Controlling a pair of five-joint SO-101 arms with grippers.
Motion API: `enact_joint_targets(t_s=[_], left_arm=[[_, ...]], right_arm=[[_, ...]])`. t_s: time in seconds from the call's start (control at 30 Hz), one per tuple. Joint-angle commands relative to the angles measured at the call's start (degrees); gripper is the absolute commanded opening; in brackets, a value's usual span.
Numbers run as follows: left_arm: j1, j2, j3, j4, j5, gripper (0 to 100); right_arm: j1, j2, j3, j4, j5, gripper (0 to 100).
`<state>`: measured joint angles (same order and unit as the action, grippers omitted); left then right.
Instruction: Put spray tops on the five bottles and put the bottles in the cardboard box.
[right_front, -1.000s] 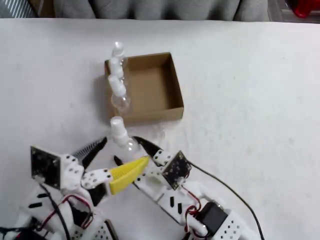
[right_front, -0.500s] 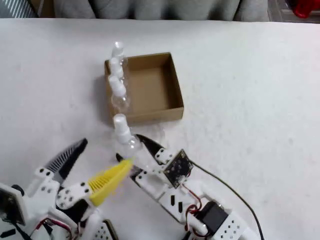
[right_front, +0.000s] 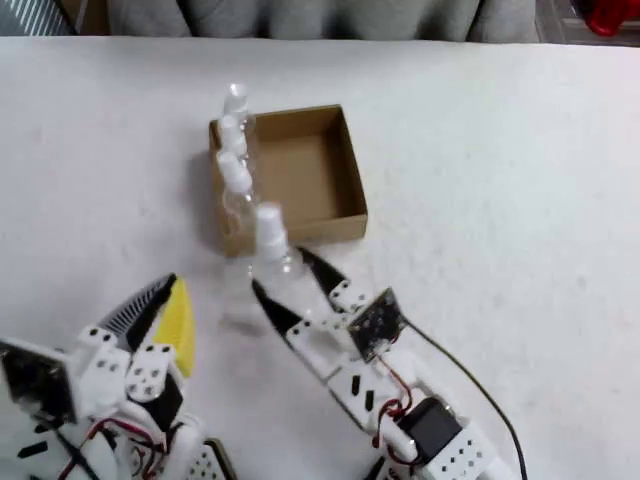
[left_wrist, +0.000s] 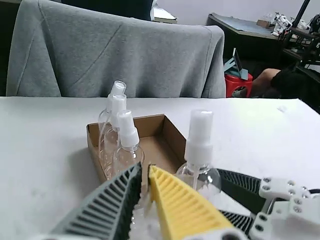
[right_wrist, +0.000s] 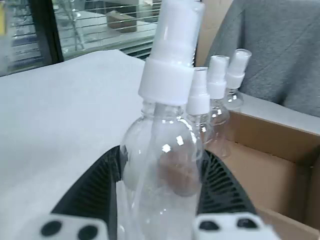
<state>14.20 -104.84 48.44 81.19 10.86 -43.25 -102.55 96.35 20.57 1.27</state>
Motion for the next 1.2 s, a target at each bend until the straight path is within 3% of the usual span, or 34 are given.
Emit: enact_joint_targets(t_s=[0.0,0.17,0.37,0.57,0.83,1.0,1.17], left_arm=[[0.0,-0.2,4.7,0.0,-2.3,2],[2.2,-0.2,7.6,-1.1,-2.3,2],[13.7,-0.2,8.0,-0.8,-2.2,2],[21.3,-0.2,10.7,-1.6,-2.1,2],[21.3,-0.2,11.1,-2.5,-2.5,2],[21.3,-0.2,11.1,-2.9,-2.4,2],[21.2,-0.2,11.1,-2.9,-2.2,2]], right_arm=[[4.2,-0.7,0.4,-4.0,0.3,1.6],[6.4,-0.5,0.4,-11.5,0.2,1.6],[6.1,-0.2,-0.4,-20.0,0.2,1.6],[5.4,0.0,-8.4,-20.4,-3.4,1.6],[0.0,16.7,-21.4,-20.8,-4.3,1.6],[0.0,27.7,-30.3,-20.8,-13.9,1.6],[-2.5,30.4,-30.9,-20.5,-16.8,1.6]])
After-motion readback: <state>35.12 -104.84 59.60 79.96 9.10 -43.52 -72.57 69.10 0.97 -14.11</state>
